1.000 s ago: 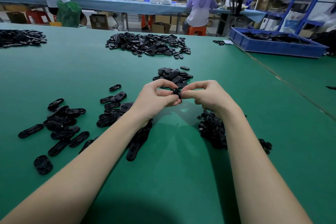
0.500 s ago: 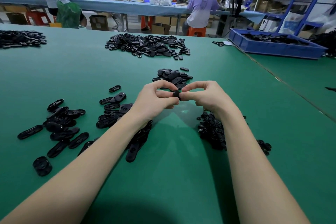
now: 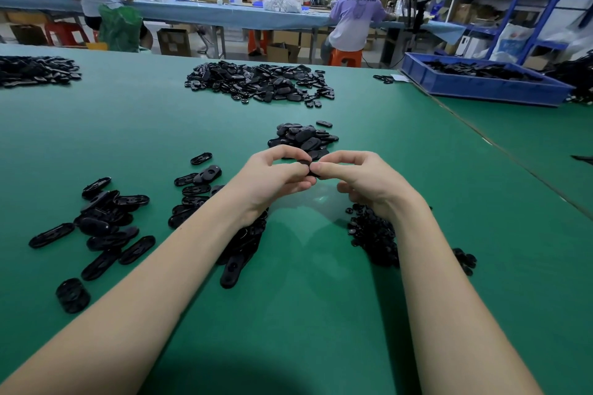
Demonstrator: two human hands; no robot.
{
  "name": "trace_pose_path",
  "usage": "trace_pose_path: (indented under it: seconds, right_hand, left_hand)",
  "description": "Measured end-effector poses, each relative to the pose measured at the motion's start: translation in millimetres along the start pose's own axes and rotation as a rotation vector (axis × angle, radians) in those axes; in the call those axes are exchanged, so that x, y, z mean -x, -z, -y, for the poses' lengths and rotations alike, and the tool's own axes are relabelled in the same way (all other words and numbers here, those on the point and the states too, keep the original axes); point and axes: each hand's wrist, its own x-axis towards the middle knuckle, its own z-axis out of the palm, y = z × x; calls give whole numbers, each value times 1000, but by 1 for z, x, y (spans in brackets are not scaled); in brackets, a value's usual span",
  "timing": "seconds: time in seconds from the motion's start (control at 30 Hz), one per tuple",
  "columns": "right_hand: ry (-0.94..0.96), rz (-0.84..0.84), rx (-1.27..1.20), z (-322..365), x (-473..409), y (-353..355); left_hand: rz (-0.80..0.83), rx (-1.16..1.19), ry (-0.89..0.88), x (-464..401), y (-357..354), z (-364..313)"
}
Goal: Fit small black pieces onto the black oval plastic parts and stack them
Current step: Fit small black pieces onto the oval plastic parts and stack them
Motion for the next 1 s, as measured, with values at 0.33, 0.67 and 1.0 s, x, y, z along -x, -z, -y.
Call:
trace_pose_path:
  seconds: [0.33,0.67,1.0]
  right_hand:
    - [89,-56,47,2,-6,-2]
    - [160,-134,106,-6,-12,-13]
    - [197,-116,73,-10,-11,-17]
  left_hand:
    - [-65,-176,-65,2,0,3]
    - [-179,-188,-67,0,-7,10]
    - [-216,-198,-66,1,-9,12]
